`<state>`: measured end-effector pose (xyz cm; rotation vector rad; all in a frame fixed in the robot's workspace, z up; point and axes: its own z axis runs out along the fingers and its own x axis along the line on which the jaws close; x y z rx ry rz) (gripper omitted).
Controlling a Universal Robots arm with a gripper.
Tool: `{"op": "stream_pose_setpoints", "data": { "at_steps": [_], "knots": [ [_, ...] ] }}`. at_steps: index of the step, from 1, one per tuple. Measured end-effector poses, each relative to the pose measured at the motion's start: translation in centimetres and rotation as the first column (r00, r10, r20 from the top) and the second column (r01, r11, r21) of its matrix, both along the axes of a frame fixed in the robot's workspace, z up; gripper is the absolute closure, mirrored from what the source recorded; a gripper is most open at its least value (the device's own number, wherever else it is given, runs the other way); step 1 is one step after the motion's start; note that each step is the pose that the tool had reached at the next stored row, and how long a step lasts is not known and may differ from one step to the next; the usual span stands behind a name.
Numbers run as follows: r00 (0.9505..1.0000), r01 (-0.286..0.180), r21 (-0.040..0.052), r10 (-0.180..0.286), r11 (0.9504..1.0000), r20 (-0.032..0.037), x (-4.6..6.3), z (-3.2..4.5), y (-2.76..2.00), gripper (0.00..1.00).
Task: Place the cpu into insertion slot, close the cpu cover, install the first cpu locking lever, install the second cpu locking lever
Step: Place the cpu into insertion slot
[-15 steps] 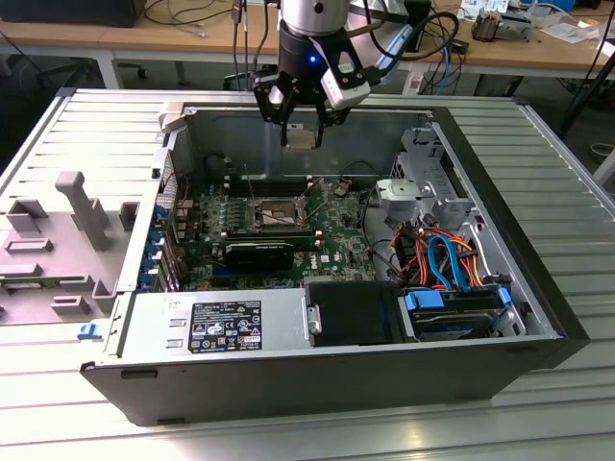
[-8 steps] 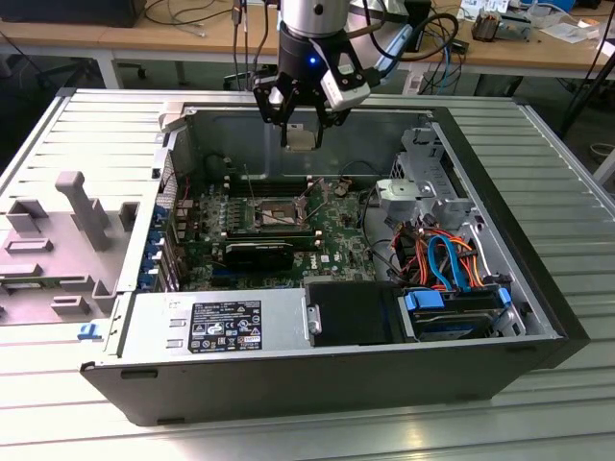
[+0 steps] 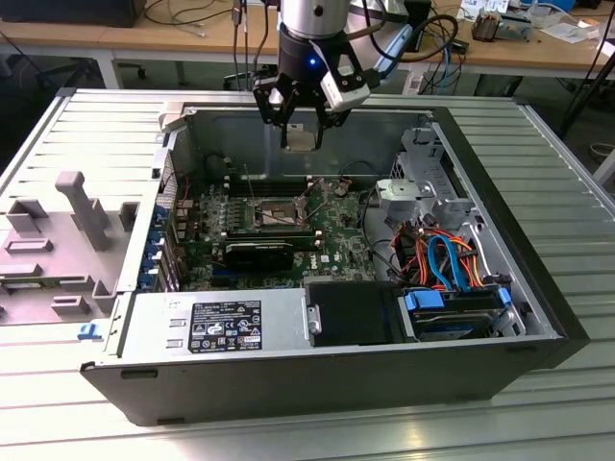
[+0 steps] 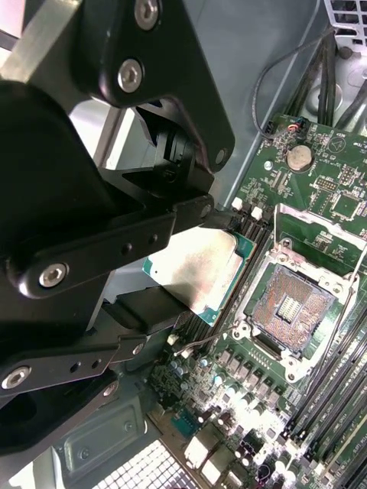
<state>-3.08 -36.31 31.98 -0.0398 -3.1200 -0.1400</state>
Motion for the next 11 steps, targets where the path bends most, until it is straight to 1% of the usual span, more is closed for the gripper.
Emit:
{"op": "stream_pose_setpoints", "data": {
  "at_steps": [4,6,11],
  "knots": [
    [1.0000,0.000,0.0000,0.000,1.0000,0.0000,0.00,-0.07,0.00,0.45],
    [1.0000,0.000,0.0000,0.000,1.0000,-0.0001,0.00,-0.28,0.00,0.45],
    [1.0000,0.000,0.0000,0.000,1.0000,0.0000,0.00,-0.36,0.00,0.45]
  ]
}}
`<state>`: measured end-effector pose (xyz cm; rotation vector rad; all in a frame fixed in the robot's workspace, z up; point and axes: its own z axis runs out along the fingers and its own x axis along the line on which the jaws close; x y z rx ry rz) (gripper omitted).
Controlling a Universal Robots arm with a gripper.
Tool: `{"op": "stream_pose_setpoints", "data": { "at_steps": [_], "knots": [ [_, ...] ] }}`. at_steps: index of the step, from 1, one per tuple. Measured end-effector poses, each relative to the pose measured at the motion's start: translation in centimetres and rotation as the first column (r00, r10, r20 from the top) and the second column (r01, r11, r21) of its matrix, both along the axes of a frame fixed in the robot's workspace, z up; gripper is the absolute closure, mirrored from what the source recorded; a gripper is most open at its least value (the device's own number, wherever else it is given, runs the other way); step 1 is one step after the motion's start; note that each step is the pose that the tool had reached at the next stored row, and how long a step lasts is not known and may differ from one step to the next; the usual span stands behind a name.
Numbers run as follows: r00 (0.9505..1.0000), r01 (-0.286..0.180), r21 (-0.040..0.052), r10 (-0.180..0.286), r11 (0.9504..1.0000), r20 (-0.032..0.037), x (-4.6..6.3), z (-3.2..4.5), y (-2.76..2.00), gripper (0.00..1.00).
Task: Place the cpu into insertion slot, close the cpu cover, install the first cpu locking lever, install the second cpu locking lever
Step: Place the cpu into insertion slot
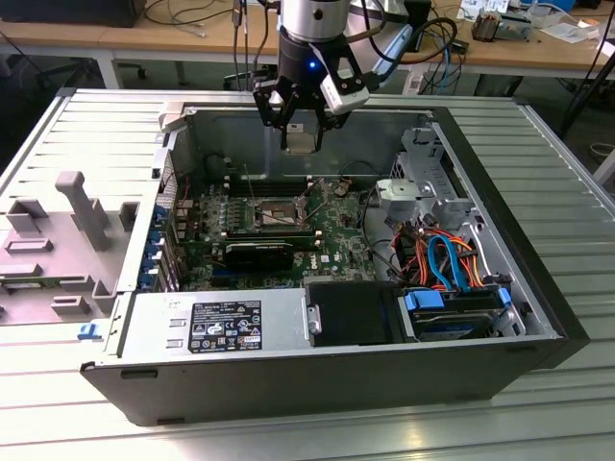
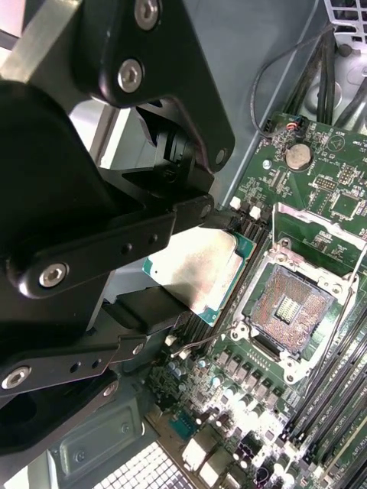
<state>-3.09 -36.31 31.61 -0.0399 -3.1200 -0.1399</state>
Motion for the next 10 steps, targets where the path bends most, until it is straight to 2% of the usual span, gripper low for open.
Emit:
{"op": "stream_pose_setpoints", "data": {
  "at_steps": [10],
  "knots": [
    [1.0000,0.000,0.0000,0.000,1.0000,0.0000,0.00,-0.32,0.00,0.45]
  ]
}}
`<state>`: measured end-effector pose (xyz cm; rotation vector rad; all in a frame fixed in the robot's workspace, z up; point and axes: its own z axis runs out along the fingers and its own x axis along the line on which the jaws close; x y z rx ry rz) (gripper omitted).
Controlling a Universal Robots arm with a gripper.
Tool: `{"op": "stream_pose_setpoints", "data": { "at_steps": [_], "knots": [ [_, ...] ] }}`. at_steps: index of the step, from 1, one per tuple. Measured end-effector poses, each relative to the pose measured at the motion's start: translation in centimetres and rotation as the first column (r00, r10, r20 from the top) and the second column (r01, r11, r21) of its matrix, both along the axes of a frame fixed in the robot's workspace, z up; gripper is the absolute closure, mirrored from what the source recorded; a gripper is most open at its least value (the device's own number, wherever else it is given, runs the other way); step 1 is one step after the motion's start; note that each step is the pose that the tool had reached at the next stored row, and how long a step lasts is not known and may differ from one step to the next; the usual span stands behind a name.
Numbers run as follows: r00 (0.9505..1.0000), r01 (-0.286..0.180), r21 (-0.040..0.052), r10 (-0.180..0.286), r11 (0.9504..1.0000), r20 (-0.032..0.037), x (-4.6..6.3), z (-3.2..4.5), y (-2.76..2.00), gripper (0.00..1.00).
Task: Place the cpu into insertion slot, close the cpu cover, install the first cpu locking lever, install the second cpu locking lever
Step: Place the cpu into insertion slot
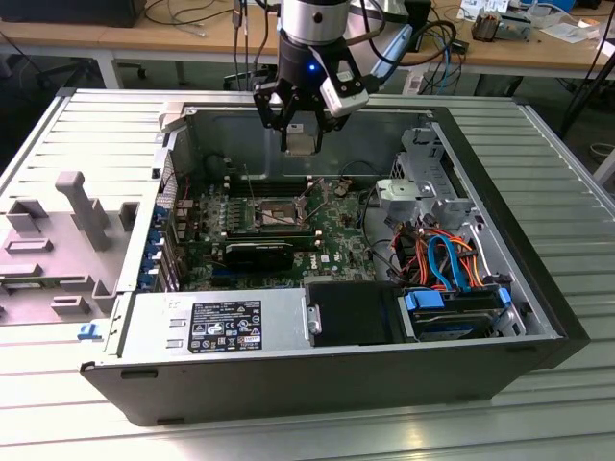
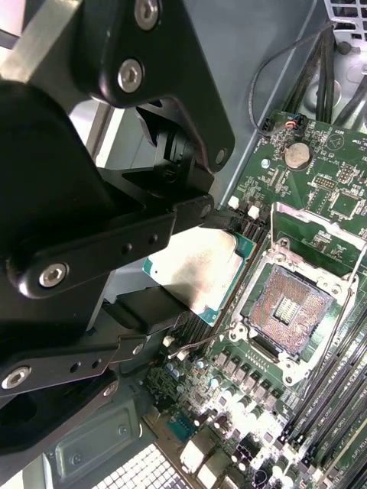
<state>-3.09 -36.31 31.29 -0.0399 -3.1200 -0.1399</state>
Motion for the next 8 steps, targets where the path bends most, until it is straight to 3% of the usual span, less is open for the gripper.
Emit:
{"op": "stream_pose_setpoints", "data": {
  "at_steps": [8],
  "knots": [
    [1.0000,0.000,0.0002,0.000,1.0000,0.0000,0.00,-0.20,-0.06,0.45]
  ]
}}
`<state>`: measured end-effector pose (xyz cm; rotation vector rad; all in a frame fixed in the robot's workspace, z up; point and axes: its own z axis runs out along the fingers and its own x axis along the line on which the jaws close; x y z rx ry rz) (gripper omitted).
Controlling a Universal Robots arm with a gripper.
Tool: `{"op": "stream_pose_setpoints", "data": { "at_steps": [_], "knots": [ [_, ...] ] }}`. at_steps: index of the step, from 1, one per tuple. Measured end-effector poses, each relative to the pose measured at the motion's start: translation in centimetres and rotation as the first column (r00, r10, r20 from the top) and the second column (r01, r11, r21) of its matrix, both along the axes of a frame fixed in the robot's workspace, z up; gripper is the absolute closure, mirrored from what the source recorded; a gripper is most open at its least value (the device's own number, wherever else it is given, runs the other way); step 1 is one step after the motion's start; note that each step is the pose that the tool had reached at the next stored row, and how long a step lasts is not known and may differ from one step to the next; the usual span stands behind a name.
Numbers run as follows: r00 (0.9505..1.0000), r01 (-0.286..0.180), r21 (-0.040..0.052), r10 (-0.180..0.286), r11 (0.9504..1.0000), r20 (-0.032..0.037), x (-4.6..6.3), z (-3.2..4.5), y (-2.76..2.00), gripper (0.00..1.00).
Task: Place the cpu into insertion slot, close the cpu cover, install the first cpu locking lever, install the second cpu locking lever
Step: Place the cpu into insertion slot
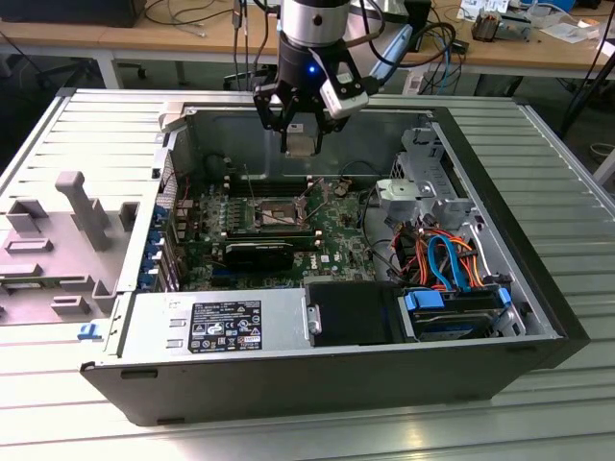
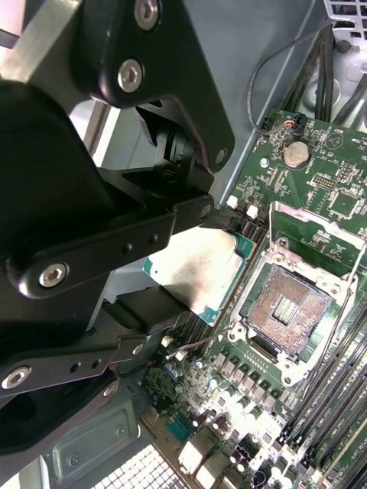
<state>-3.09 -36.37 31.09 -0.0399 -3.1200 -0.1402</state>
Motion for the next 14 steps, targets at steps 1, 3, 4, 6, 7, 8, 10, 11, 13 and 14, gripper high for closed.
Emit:
{"op": "stream_pose_setpoints", "data": {
  "at_steps": [1,3,4,6,7,8,10,11,13,14],
  "knots": [
    [1.0000,0.000,-0.0001,0.000,1.0000,0.0002,0.00,-0.02,-0.02,0.45],
    [1.0000,0.000,0.0000,0.000,1.0000,0.0001,0.00,-0.06,-0.07,0.45],
    [1.0000,0.000,0.0000,0.000,1.0000,0.0000,0.00,-0.08,-0.09,0.45],
    [1.0000,0.000,-0.0001,0.000,1.0000,0.0000,0.00,-0.11,-0.15,0.45],
    [1.0000,0.000,-0.0001,0.000,1.0000,0.0001,0.00,-0.13,-0.19,0.45],
    [1.0000,0.000,-0.0002,0.000,1.0000,0.0000,-0.01,-0.14,-0.22,0.45],
    [1.0000,0.000,-0.0001,0.000,1.0000,0.0000,-0.01,-0.17,-0.27,0.45],
    [1.0000,0.000,-0.0001,0.000,1.0000,0.0001,-0.01,-0.18,-0.30,0.45],
    [1.0000,0.000,-0.0001,0.000,1.0000,0.0000,-0.01,-0.21,-0.36,0.45],
    [1.0000,0.000,0.0000,0.000,1.0000,0.0000,-0.01,-0.23,-0.38,0.45]
  ]
}}
